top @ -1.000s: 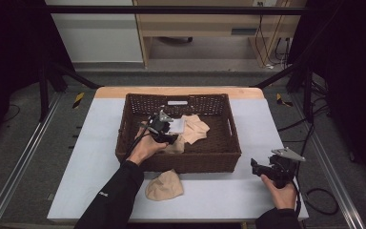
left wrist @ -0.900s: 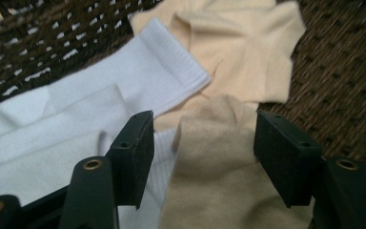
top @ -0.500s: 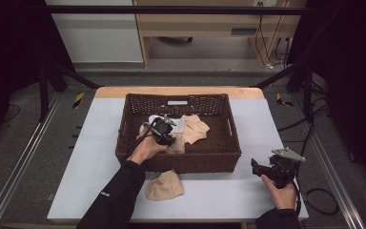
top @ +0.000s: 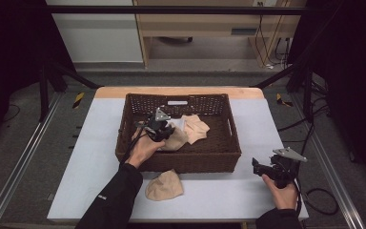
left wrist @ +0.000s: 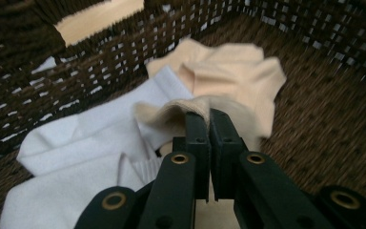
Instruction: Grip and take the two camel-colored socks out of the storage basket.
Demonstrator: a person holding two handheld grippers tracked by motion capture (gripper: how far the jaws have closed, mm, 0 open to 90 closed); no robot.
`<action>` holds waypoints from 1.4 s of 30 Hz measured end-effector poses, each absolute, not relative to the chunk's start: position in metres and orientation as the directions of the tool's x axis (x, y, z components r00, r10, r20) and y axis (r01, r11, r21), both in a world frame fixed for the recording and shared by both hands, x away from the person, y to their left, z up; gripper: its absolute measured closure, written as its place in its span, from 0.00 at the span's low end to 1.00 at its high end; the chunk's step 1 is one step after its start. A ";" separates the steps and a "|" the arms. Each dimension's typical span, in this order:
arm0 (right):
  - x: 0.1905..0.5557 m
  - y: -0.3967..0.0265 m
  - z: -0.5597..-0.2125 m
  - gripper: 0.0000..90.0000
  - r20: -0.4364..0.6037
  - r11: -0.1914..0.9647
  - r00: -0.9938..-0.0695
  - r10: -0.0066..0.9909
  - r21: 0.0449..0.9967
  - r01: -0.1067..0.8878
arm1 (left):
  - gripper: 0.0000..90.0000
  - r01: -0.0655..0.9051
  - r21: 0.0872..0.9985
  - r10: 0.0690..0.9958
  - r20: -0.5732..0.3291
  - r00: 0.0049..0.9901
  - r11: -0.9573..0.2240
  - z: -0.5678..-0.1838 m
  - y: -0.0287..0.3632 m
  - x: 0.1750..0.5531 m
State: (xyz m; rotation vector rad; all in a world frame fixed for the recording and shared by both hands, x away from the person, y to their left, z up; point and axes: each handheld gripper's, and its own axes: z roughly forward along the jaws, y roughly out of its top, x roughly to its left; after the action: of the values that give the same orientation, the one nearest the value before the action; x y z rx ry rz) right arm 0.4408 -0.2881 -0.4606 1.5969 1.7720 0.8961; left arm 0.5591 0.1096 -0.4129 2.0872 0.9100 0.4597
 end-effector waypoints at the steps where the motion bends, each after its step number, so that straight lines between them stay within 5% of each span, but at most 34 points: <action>1: 0.441 -0.288 -0.461 0.05 0.013 0.056 -0.111 0.994 0.798 0.600 | 0.97 0.441 0.811 0.743 -0.013 0.670 -0.384 -0.409 0.113 0.559; 22: 0.440 -0.290 -0.460 0.05 0.013 0.050 -0.101 0.995 0.802 0.595 | 0.97 0.238 0.958 0.781 -0.024 0.625 -0.162 -0.358 0.137 0.533; 42: 0.440 -0.290 -0.460 0.05 0.014 0.050 -0.102 0.995 0.802 0.595 | 0.97 0.125 0.987 0.689 -0.018 0.725 -0.106 -0.301 0.157 0.461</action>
State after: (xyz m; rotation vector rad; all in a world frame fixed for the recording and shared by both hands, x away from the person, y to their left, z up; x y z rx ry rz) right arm 0.4396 -0.2898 -0.4596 1.5992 1.7587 0.8971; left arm 0.4607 0.1569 -0.3006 1.6341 0.6671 0.5403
